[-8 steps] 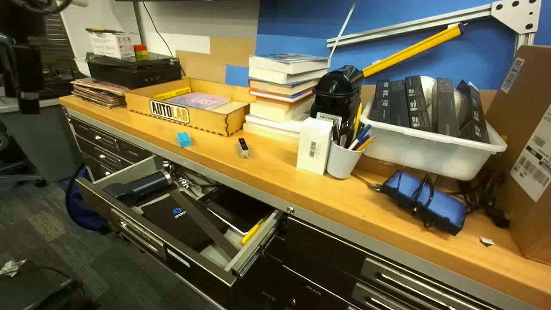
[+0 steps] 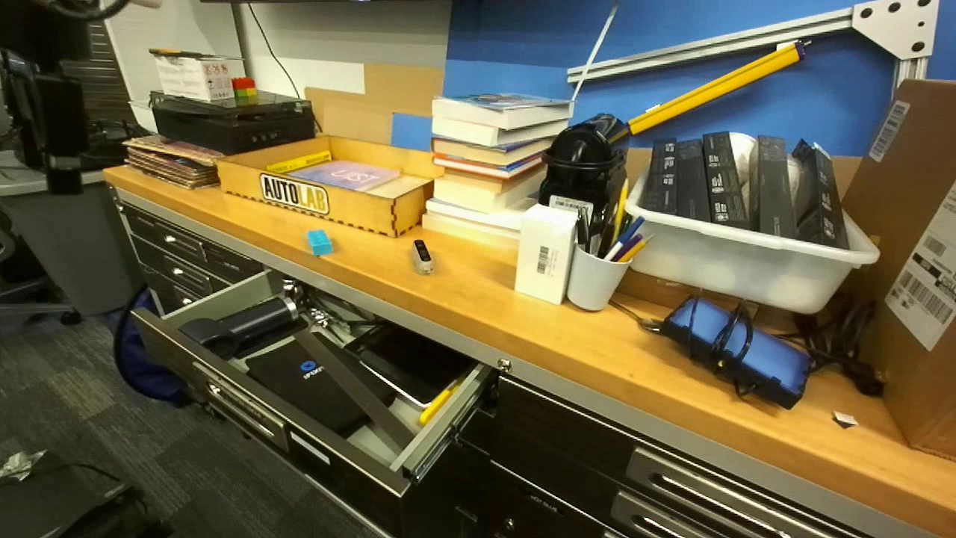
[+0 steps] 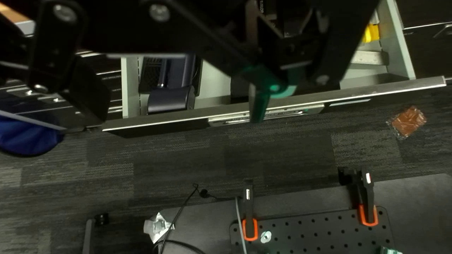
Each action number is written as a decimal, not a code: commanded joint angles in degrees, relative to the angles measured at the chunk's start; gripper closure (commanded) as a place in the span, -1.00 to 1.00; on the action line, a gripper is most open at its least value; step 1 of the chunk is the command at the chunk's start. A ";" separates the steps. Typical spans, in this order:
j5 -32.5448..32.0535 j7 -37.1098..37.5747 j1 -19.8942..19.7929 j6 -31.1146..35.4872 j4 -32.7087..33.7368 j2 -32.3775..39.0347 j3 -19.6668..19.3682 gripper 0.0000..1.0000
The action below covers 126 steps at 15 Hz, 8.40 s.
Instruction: Pick up the blue block and put it in the open drawer then close the drawer
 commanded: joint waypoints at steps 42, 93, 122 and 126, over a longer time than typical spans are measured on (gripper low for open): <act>-12.65 32.48 6.79 30.76 29.96 54.52 -9.07 -0.46; 15.79 0.01 0.42 25.10 -4.43 47.24 -5.15 -1.00; 9.98 17.91 3.30 63.22 -0.26 52.36 -8.02 -1.00; 3.82 32.84 7.30 72.38 -5.30 49.70 -10.57 -1.00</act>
